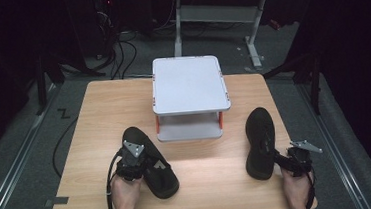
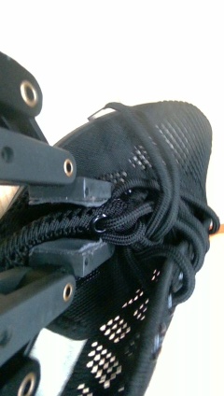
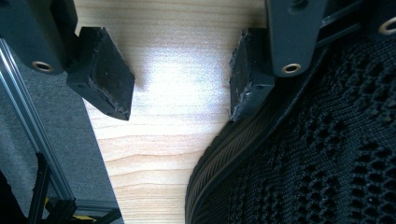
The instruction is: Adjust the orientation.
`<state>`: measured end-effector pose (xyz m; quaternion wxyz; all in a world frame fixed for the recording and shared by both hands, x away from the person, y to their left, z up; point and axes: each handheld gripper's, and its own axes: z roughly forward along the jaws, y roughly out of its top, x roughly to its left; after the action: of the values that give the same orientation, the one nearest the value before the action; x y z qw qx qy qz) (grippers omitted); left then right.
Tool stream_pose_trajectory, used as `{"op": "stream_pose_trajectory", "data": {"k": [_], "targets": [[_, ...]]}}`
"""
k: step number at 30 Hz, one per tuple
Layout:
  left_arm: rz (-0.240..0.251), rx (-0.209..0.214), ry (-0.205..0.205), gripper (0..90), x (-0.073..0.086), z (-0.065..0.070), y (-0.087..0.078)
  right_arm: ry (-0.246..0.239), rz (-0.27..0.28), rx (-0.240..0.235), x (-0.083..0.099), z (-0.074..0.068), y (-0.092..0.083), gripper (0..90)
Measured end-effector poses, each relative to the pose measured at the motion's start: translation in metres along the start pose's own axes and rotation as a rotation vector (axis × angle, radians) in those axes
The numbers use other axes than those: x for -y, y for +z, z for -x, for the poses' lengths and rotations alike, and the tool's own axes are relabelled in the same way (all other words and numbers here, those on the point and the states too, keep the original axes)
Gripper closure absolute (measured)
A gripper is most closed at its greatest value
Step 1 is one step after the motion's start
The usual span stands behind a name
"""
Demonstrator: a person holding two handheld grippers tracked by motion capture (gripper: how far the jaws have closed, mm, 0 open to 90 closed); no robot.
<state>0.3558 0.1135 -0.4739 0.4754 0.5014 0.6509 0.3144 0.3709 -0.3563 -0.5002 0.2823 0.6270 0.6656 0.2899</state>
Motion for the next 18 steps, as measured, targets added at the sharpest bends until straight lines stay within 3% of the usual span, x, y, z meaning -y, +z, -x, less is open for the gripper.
{"op": "stream_pose_trajectory", "data": {"k": [6,8,10,14,18], "targets": [[0.016,0.033,-0.034,77.5,-0.008,-0.011,-0.004,0.0,0.0,0.0,0.0,0.0,0.0,40.4],[0.02,0.064,-0.064,78.9,-0.01,-0.012,-0.006,-0.003,0.0,0.004,0.0,0.0,0.0,40.8],[0.013,0.075,-0.045,79.2,-0.009,-0.01,-0.006,-0.002,0.0,0.005,0.0,0.0,0.0,40.9],[0.01,0.095,-0.048,79.4,-0.012,-0.01,-0.008,-0.002,-0.001,0.005,0.0,0.0,0.0,40.9],[0.018,0.133,-0.079,79.8,-0.017,-0.011,-0.014,0.003,0.001,-0.002,0.0,0.001,0.0,40.9]]}}
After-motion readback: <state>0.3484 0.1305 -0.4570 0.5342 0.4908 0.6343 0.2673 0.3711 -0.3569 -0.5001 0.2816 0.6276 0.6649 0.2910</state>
